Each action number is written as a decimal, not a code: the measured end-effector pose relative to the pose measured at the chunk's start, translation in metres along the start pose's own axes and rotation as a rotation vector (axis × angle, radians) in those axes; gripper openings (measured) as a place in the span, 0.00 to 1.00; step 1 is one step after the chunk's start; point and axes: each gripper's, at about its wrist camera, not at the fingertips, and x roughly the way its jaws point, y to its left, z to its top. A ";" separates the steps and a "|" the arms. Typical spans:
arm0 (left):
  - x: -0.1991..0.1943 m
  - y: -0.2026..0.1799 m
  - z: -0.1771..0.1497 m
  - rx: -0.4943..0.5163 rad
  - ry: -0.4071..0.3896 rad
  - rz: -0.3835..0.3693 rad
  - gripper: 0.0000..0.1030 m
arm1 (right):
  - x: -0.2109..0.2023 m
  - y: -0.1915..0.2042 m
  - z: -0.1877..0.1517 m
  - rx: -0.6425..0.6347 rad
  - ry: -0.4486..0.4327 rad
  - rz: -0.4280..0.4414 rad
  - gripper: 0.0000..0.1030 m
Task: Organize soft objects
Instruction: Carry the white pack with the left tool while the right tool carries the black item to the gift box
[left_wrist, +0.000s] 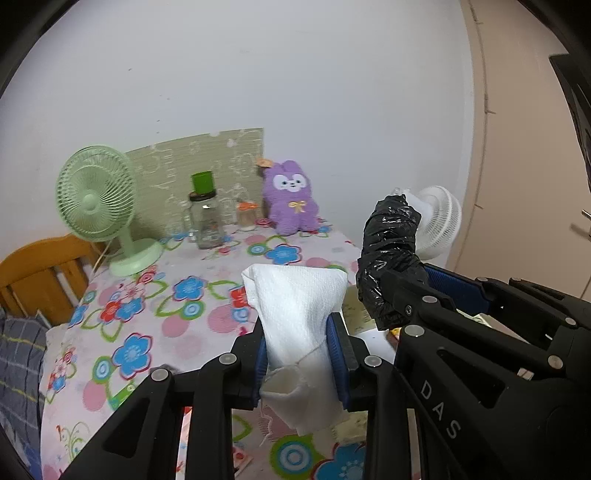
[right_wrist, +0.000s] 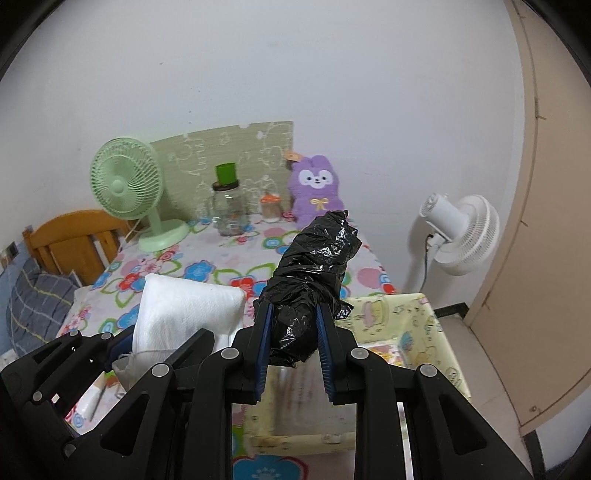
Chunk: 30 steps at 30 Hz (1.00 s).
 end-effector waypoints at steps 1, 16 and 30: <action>0.002 -0.003 0.001 0.006 0.000 -0.006 0.29 | 0.000 -0.004 0.000 0.004 0.000 -0.007 0.25; 0.029 -0.046 0.010 0.091 0.017 -0.082 0.29 | 0.010 -0.051 -0.002 0.057 0.016 -0.084 0.25; 0.074 -0.066 0.006 0.104 0.085 -0.126 0.33 | 0.040 -0.083 -0.014 0.116 0.096 -0.106 0.26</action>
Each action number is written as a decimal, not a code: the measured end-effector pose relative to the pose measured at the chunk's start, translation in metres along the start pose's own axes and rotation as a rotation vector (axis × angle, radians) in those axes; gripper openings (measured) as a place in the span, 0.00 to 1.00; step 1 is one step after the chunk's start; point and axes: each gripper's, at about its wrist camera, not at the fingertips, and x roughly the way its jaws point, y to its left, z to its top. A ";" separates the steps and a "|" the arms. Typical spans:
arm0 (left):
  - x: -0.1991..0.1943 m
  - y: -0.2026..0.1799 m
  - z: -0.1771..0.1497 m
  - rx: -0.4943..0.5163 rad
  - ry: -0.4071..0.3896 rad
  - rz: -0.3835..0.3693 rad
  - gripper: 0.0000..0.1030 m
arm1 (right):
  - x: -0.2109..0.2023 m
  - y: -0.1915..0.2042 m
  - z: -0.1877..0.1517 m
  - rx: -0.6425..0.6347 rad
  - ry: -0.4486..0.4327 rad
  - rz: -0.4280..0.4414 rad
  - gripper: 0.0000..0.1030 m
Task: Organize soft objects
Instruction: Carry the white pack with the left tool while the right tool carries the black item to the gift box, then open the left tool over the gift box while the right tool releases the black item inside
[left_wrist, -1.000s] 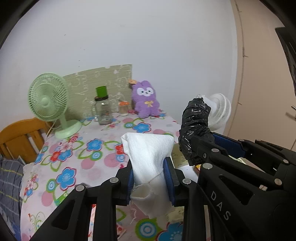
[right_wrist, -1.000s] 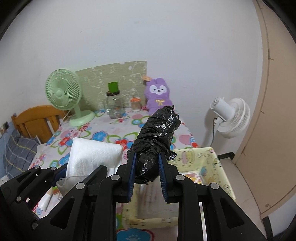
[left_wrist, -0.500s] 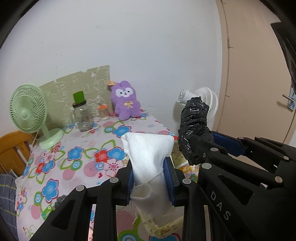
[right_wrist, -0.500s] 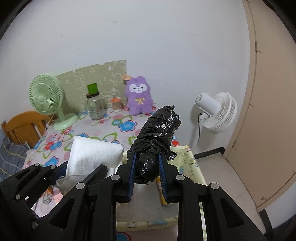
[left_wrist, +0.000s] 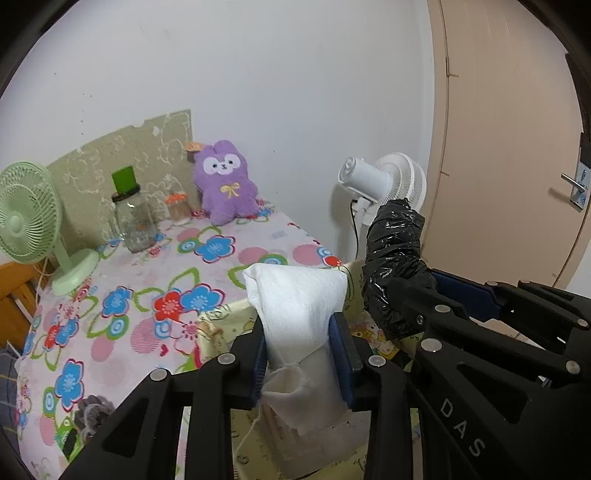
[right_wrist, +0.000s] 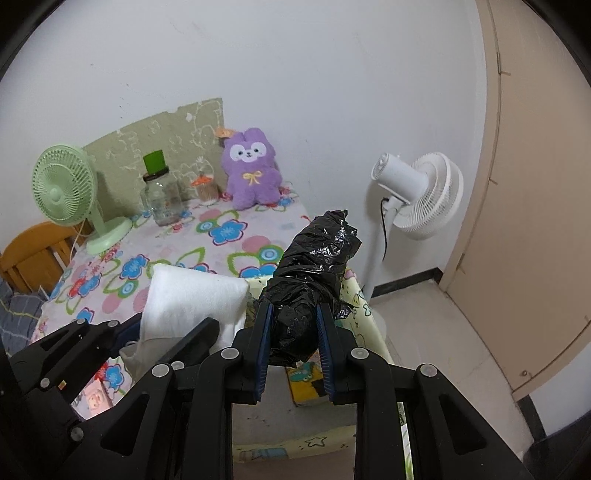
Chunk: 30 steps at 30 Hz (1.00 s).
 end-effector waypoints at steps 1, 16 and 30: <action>0.002 -0.001 0.000 0.002 0.003 0.002 0.34 | 0.003 -0.002 0.000 0.001 0.007 -0.003 0.26; 0.019 0.004 -0.015 -0.002 0.108 0.055 0.76 | 0.038 0.001 -0.009 0.022 0.117 0.062 0.36; 0.006 0.007 -0.018 -0.010 0.093 0.103 0.80 | 0.029 0.003 -0.011 0.016 0.101 0.017 0.67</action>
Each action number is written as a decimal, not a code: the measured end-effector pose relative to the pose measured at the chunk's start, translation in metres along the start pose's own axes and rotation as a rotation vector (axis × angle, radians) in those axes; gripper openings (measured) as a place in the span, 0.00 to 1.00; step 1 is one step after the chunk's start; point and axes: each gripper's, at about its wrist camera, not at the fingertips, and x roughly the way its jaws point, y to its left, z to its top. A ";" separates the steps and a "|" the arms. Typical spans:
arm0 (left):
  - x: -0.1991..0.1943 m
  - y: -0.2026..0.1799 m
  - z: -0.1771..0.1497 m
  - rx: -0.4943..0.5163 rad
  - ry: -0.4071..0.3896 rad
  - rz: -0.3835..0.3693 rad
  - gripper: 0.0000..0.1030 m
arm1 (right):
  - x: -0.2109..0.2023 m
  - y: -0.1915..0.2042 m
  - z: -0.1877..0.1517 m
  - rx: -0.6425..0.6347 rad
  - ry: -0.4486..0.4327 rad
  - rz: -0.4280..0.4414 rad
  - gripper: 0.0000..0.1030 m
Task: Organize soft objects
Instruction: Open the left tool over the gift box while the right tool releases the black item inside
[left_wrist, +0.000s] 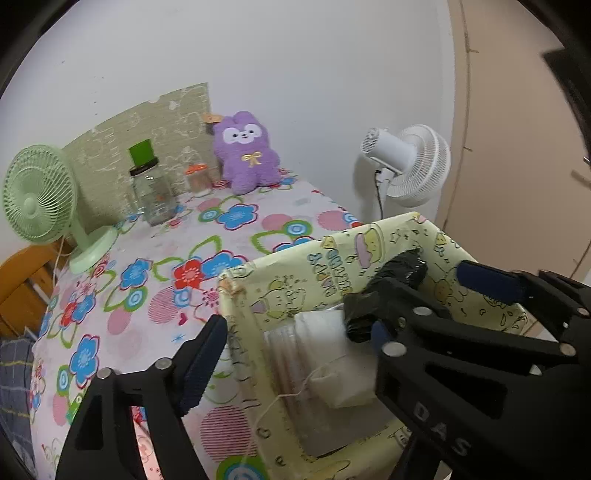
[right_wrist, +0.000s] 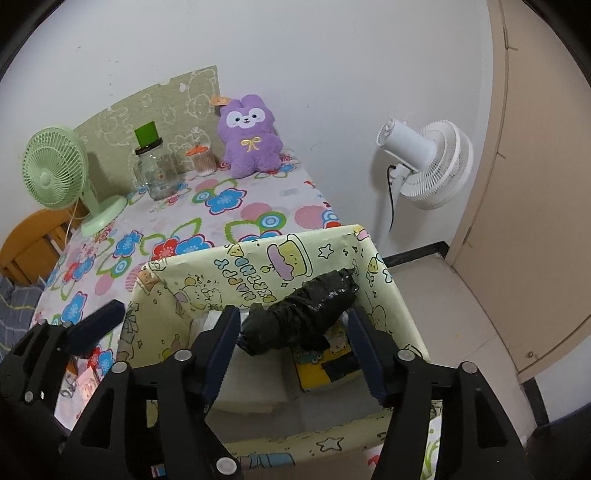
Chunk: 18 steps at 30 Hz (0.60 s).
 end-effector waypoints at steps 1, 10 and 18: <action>-0.002 0.003 -0.001 -0.009 -0.003 -0.003 0.80 | -0.003 0.000 -0.001 0.001 -0.007 0.000 0.70; -0.019 0.012 -0.009 -0.034 -0.017 -0.014 0.87 | -0.026 0.014 -0.006 -0.029 -0.062 0.025 0.86; -0.041 0.021 -0.016 -0.054 -0.052 0.003 0.91 | -0.042 0.026 -0.012 -0.031 -0.093 0.044 0.91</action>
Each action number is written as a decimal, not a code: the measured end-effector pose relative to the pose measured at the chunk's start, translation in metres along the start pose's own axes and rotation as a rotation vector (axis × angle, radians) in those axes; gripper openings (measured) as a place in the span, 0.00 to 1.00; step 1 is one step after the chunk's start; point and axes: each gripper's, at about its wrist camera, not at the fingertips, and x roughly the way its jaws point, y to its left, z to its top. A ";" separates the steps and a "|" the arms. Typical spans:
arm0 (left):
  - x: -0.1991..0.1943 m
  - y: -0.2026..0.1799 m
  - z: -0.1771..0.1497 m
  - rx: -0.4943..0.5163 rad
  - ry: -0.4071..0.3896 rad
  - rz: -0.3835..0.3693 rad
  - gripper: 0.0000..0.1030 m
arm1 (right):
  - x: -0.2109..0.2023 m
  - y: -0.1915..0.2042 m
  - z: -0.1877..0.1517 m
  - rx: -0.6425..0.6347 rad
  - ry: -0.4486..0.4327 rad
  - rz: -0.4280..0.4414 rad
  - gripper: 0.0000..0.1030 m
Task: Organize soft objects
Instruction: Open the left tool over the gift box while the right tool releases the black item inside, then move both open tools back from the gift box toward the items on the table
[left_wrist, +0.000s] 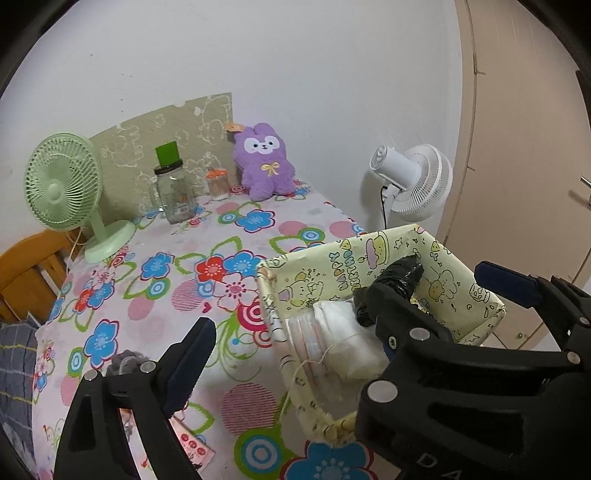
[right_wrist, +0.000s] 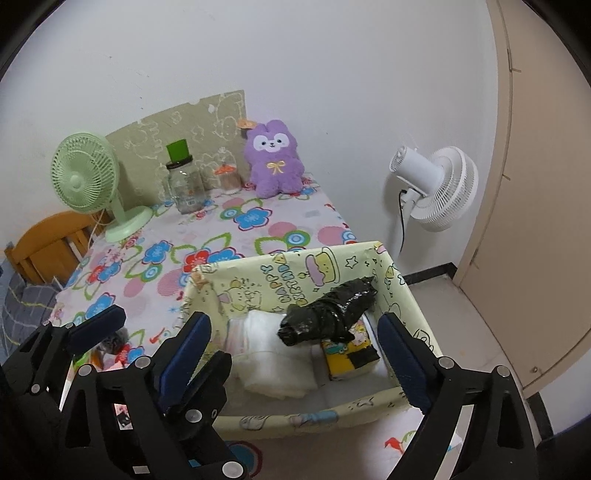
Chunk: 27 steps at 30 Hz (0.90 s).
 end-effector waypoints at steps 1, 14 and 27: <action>-0.003 0.002 -0.001 -0.004 -0.005 0.001 0.92 | -0.003 0.002 -0.001 -0.001 -0.005 0.002 0.92; -0.035 0.022 -0.011 -0.039 -0.056 0.036 0.99 | -0.033 0.031 -0.008 -0.029 -0.078 0.021 0.99; -0.059 0.047 -0.024 -0.084 -0.081 0.050 0.99 | -0.051 0.064 -0.014 -0.063 -0.082 0.065 0.99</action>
